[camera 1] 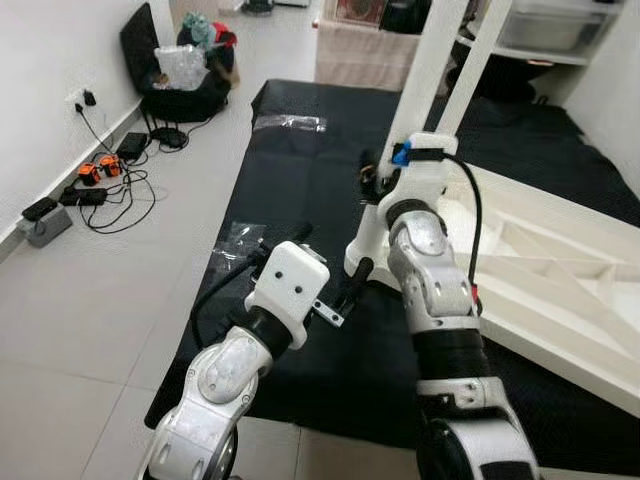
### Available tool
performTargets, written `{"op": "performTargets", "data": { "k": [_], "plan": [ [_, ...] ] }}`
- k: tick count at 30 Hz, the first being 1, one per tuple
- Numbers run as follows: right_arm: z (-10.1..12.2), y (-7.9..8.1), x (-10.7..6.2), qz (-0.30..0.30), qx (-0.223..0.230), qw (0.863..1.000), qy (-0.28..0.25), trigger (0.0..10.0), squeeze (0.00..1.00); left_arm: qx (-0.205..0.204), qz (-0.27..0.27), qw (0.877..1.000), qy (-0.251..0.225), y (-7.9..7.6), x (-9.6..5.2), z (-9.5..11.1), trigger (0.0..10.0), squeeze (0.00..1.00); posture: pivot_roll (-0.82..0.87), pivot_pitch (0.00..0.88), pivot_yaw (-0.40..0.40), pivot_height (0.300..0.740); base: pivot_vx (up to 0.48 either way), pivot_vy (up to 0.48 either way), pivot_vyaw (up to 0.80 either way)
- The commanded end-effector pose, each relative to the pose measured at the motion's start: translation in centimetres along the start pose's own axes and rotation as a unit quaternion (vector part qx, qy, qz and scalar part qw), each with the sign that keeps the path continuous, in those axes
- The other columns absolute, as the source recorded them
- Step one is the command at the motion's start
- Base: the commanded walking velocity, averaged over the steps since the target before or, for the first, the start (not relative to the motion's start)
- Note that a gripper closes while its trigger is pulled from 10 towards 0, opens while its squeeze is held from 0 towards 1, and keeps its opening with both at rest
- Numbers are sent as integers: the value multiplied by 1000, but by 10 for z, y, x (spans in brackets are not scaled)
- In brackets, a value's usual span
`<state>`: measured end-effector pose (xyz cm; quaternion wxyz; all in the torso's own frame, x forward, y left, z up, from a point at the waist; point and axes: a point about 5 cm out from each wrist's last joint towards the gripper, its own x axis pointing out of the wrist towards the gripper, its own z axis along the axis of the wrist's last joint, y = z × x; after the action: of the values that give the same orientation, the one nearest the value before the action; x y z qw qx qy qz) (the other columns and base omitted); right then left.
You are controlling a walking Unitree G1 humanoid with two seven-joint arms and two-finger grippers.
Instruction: Building children table
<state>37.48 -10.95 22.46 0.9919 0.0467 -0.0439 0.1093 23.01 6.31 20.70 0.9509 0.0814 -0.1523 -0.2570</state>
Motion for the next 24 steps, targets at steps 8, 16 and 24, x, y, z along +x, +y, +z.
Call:
{"op": "performTargets", "data": {
  "k": [8, 16, 24],
  "plan": [
    [9, 7, -19, 396, 85, 914, 3, 10000, 0, 5, 0, 1000, -2, 0, -2, 1, 10000, 0, 91, 59, -97, 740, 0, 0, 0],
    [19, 12, -11, 489, 90, 868, -13, 10000, 0, 6, 1, 1000, -3, 0, -2, 2, 10000, 0, 102, 63, -100, 740, 0, 0, 0],
    [19, 20, -2, 502, 127, 855, -38, 0, 0, 8, 2, 1000, -3, 0, -2, 3, 10000, 0, 111, 60, -107, 740, 0, 0, 0]
  ]
}}
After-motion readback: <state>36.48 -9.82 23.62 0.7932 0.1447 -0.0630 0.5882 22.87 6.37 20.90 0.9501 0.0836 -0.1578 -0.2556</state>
